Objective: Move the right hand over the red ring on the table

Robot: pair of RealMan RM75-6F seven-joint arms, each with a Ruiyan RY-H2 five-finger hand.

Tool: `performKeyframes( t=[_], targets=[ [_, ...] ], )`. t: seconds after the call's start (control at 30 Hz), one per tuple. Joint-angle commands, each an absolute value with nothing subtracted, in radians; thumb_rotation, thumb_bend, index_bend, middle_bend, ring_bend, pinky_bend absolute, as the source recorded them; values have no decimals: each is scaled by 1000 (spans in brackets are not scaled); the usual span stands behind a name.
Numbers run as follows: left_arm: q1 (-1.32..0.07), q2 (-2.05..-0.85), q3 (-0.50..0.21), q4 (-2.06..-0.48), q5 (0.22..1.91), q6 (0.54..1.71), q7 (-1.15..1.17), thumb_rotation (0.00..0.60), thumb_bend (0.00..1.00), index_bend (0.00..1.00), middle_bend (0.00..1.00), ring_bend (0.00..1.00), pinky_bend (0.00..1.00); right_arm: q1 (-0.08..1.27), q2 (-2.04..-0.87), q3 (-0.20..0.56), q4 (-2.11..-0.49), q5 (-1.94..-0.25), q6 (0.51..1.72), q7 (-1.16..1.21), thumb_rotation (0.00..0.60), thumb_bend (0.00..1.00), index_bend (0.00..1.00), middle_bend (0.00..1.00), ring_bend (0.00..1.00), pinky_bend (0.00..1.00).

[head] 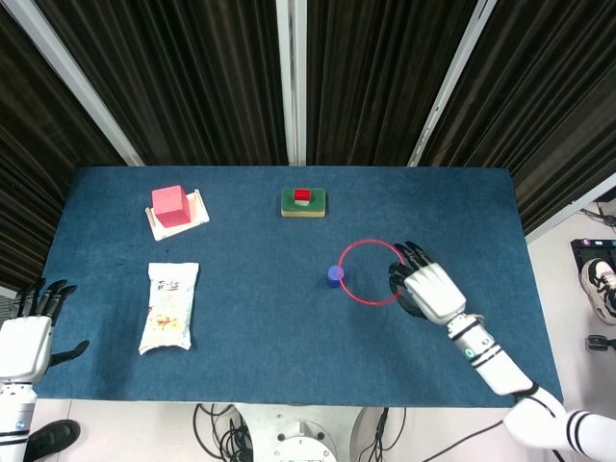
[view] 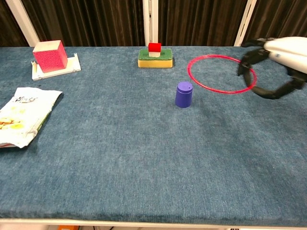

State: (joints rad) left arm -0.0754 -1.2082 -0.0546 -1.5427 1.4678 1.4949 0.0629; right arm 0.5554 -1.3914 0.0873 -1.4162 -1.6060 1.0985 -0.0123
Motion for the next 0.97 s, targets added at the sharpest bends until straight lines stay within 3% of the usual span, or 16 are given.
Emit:
performKeyframes(
  t=[0.03, 0.13, 0.23, 0.33, 0.43, 0.53, 0.97],
  targets=[
    [-75, -1208, -53, -1545, 1467, 1493, 66, 600, 88, 167, 103, 1, 0, 626, -1435, 124, -1394, -1570, 1014, -4, 600, 416, 689, 320, 0, 0],
    [-73, -1207, -51, -1547, 1463, 1493, 67, 600, 88, 167, 103, 1, 0, 672, -1472, 133, -1368, -1548, 951, -5, 600, 414, 679, 315, 0, 0],
    [-70, -1207, -51, -1546, 1457, 1492, 66, 600, 88, 167, 104, 1, 0, 697, -1501, 131, -1351, -1537, 919, -26, 600, 370, 576, 284, 0, 0],
    [-70, -1208, -51, -1541, 1452, 1488, 61, 600, 88, 167, 104, 1, 0, 695, -1510, 122, -1359, -1527, 924, -41, 600, 209, 273, 214, 0, 0],
    [-74, -1210, -53, -1534, 1450, 1481, 57, 600, 88, 167, 103, 1, 0, 678, -1493, 116, -1384, -1510, 943, -63, 600, 104, 94, 156, 0, 0],
    [-80, -1213, -56, -1528, 1453, 1477, 52, 600, 88, 167, 104, 1, 0, 641, -1457, 111, -1427, -1502, 1001, -85, 600, 94, 51, 135, 0, 0],
    [-102, -1222, -65, -1521, 1459, 1462, 47, 600, 88, 167, 103, 1, 0, 297, -1180, 30, -1628, -1469, 1425, -71, 600, 123, 50, 149, 0, 0]
  ],
)
